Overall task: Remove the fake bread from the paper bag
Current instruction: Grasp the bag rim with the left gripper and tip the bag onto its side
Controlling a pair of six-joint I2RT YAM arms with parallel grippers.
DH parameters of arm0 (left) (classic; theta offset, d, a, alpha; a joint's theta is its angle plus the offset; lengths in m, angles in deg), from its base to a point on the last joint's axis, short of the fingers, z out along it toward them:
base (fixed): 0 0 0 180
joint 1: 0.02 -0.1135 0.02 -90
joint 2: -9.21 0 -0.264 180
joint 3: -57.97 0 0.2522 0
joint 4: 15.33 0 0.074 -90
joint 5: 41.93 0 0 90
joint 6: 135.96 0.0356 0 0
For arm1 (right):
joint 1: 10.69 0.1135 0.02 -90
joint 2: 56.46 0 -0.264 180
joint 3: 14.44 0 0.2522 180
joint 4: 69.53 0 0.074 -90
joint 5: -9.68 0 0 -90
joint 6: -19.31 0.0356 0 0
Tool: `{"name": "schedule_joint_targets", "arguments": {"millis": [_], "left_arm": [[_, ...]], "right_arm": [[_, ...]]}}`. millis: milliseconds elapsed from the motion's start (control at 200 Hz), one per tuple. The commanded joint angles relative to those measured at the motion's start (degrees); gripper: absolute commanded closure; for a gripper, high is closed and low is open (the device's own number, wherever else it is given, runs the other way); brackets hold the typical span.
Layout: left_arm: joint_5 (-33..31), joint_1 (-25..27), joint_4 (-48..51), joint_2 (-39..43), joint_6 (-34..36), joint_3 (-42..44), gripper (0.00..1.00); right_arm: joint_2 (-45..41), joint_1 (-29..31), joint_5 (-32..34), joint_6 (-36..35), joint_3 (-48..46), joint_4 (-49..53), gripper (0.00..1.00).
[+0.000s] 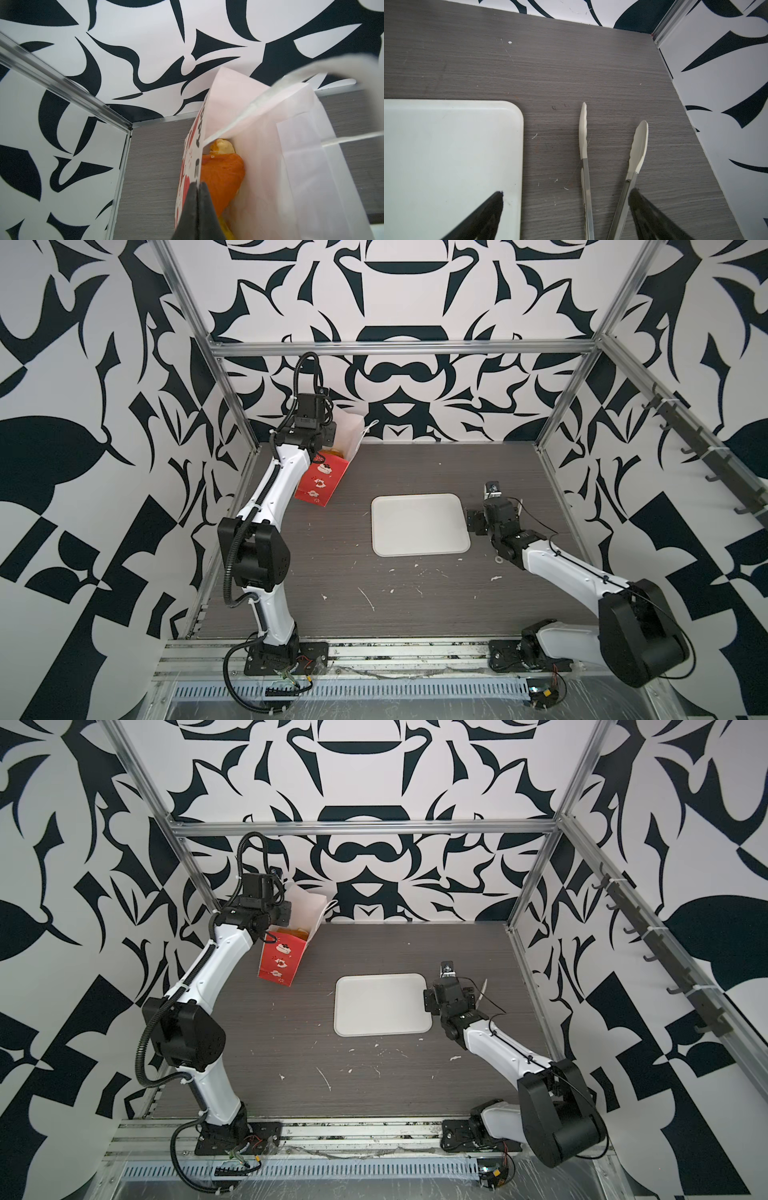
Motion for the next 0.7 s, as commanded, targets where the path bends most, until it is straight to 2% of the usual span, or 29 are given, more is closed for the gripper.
{"name": "schedule_joint_targets", "arguments": {"millis": [0,230,385,575,695], "left_arm": [[-0.72,2.09,-5.54,1.91,0.52,3.15,1.0],[-2.25,7.36,-8.92,4.28,-1.68,8.51,1.0],[-4.66,11.06,-9.09,5.43,-3.39,10.57,1.0],[-5.63,13.63,-10.01,7.66,-6.89,15.36,1.0],[-4.76,14.88,-10.78,8.93,-8.68,18.45,1.0]], "right_arm": [[-0.92,0.01,0.29,0.29,-0.32,-0.66,0.03],[-1.55,0.01,-1.62,1.57,0.33,0.59,0.03],[-3.9,0.01,-2.0,5.46,2.04,7.27,0.03],[-8.11,-0.75,3.36,10.22,2.37,15.72,0.0],[-8.78,-3.81,3.45,13.25,3.43,21.21,0.0]]}}
